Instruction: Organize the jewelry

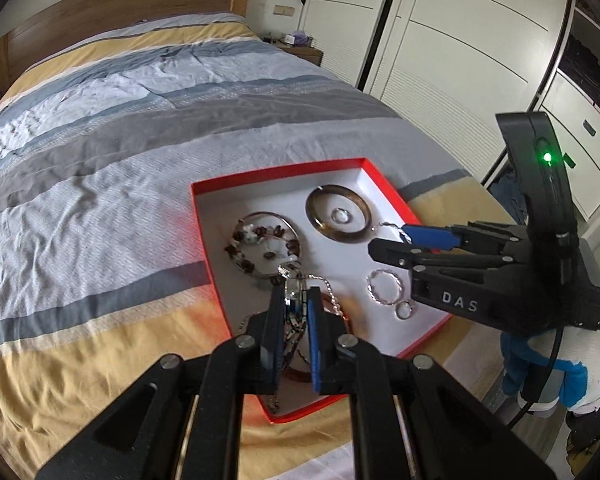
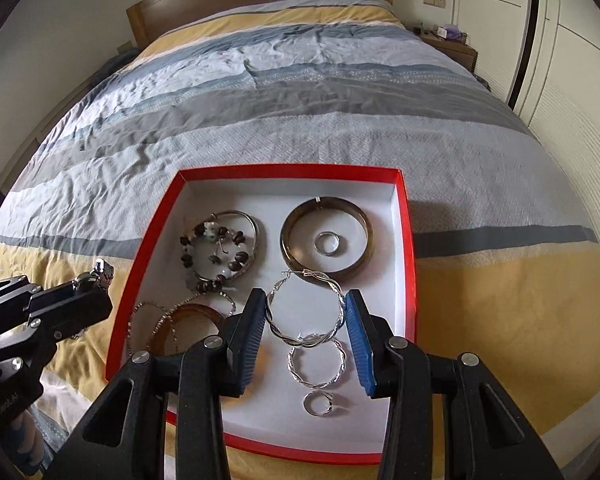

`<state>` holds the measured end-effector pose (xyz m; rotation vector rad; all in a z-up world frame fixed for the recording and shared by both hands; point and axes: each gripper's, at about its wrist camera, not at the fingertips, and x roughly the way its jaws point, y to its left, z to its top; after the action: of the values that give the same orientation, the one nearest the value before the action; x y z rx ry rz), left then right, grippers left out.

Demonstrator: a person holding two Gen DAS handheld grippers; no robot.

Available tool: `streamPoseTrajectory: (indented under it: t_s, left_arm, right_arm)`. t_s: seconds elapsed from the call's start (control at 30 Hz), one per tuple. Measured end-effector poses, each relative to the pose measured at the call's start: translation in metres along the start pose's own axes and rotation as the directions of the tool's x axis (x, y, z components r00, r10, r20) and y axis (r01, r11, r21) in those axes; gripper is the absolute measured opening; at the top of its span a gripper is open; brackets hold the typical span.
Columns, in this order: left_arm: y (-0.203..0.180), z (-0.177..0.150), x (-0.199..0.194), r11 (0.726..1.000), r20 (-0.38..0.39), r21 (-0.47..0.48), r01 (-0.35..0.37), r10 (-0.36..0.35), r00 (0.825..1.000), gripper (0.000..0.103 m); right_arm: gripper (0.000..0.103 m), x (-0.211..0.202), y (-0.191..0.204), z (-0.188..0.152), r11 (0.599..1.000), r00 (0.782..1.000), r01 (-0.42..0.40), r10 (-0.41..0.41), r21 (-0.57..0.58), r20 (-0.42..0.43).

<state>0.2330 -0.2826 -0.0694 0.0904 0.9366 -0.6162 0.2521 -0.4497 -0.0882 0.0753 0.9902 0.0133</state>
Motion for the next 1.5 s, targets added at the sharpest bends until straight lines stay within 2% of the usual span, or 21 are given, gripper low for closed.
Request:
streamPoseTrajectory:
  t_s: [0.27,0.57,0.8,1.0,1.27,1.4,1.5]
  left_arm:
    - [-0.006,-0.006,0.038,1.000,-0.072,0.012,-0.001,0.002,0.997,0.009]
    - [-0.007,-0.015,0.063,1.000,-0.127,0.026,-0.013,0.016,0.992,0.009]
    - [-0.007,-0.015,0.065,0.999,-0.125,0.035,-0.029,0.033,0.992,0.010]
    - [-0.005,-0.016,0.062,1.000,-0.131,0.023,-0.016,0.018,0.991,0.011]
    - [-0.015,-0.011,0.027,0.999,-0.074,0.033,-0.006,0.008,0.997,0.011]
    - [-0.020,-0.008,0.005,0.999,-0.030,0.026,-0.024,0.025,0.999,0.034]
    - [-0.023,-0.008,-0.014,0.999,-0.002,0.017,-0.035,0.035,0.999,0.035]
  right_arm:
    - [0.040,0.026,-0.006,-0.012,1.000,0.999,-0.006,0.006,-0.015,-0.037]
    - [0.041,0.039,-0.001,-0.013,0.998,0.998,0.012,-0.015,-0.063,-0.053]
    - [0.041,0.039,0.003,-0.014,0.995,0.997,0.028,-0.034,-0.094,-0.065]
    - [0.047,0.033,-0.001,-0.017,0.997,0.997,0.033,-0.039,-0.077,-0.073]
    - [0.048,-0.001,-0.003,-0.020,0.998,0.998,0.045,-0.046,-0.045,-0.031]
    - [0.050,-0.028,0.004,-0.024,0.998,0.999,0.054,-0.054,-0.036,0.000]
    - [0.053,-0.048,0.011,-0.030,0.997,0.998,0.060,-0.059,-0.039,0.018]
